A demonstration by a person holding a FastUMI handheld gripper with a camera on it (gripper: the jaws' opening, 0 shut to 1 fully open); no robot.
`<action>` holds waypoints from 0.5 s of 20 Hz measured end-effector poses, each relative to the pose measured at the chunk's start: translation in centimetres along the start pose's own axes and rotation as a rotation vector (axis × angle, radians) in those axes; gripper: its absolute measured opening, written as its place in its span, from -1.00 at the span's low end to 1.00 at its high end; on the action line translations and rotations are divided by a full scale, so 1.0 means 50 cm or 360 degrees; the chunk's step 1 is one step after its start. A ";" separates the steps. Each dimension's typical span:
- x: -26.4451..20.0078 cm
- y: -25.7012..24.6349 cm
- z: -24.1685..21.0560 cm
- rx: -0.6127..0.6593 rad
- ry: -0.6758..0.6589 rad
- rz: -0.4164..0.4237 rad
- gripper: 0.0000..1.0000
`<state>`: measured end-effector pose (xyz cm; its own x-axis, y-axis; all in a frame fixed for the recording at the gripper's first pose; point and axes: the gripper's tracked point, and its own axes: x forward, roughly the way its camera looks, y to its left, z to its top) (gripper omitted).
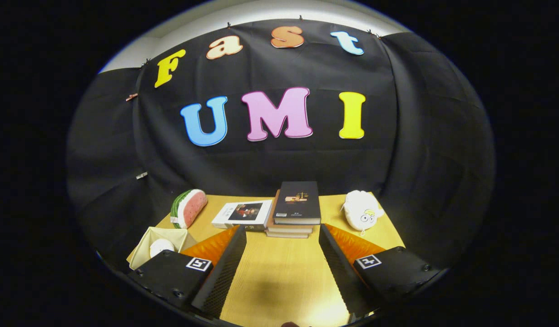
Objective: Open the storage box then place both shoes into the box .Put the left shoe in first, then the right shoe, with the right side of both shoes facing outward in a uniform manner.
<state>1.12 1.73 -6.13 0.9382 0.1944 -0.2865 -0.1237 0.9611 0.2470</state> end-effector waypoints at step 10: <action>-0.067 -0.099 0.090 -0.0118 -0.0318 -0.0101 0.98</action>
<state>0.04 -4.57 -2.20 0.9893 0.0976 -0.1080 -0.0792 0.9834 0.1634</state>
